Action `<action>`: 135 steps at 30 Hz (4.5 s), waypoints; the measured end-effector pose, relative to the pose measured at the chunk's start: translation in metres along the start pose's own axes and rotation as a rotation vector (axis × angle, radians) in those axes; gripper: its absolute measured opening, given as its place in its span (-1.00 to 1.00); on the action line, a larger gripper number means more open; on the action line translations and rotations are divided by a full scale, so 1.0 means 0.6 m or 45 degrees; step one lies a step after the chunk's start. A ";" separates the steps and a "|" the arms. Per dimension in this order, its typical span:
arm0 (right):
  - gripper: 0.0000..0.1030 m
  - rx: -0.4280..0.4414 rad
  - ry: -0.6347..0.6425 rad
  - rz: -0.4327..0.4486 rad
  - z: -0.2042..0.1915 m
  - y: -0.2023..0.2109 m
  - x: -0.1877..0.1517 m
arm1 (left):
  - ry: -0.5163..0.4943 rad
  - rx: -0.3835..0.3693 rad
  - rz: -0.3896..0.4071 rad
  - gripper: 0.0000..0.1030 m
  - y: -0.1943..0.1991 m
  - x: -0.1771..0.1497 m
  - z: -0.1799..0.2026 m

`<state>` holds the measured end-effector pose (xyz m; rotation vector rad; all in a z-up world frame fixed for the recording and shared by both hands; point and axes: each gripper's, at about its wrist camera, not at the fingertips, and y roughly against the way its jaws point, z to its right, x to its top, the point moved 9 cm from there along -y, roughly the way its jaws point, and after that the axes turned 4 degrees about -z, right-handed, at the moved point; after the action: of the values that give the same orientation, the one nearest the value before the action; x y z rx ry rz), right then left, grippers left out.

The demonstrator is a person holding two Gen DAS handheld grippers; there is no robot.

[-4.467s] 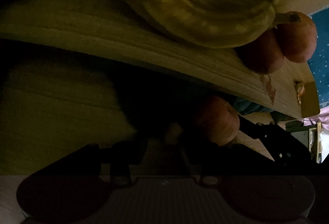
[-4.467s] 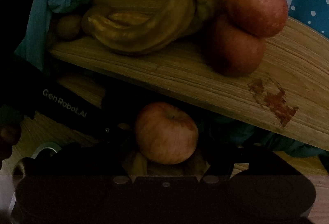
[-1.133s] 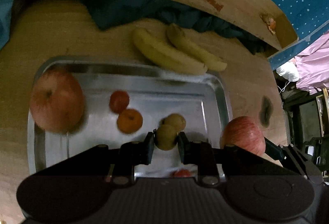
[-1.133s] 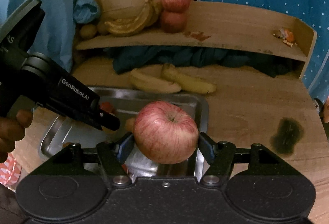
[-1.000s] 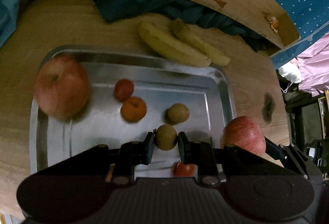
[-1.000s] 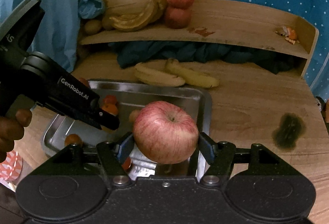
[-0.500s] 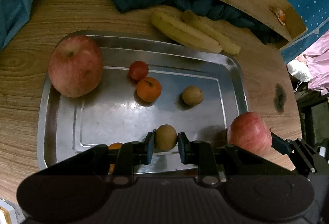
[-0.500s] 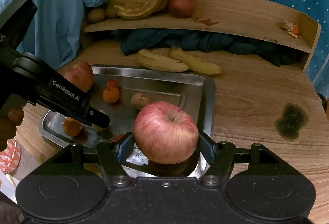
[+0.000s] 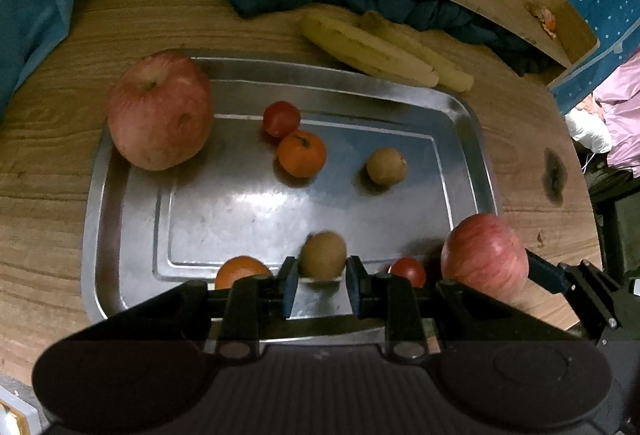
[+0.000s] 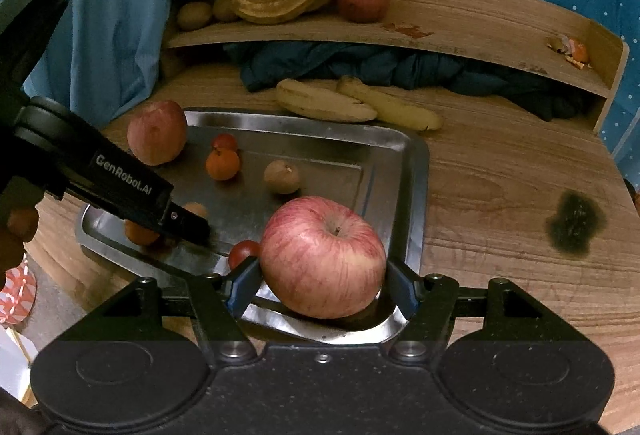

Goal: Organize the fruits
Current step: 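Lower the pink apple onto the tray with the right tool, then open the right tool and pull both tools back from the tray, then reach both tools forward past the tray toward the two bananas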

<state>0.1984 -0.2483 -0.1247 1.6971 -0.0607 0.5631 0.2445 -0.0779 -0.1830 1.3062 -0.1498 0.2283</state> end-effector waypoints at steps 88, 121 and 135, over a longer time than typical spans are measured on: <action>0.98 -0.178 -0.321 -0.145 0.161 0.000 0.043 | -0.052 0.166 -0.005 0.99 0.035 0.150 0.007; 0.98 -0.216 0.191 -0.201 0.117 -0.184 0.280 | 0.043 -0.062 -0.221 0.99 -0.117 0.292 0.008; 0.98 -0.198 0.253 -0.255 0.083 -0.224 0.288 | 0.095 -0.174 -0.245 0.67 -0.112 0.296 0.010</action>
<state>0.4135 -0.2200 -0.1837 1.4693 0.2020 0.5588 0.4331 -0.0853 -0.2021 1.1662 0.0236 0.1010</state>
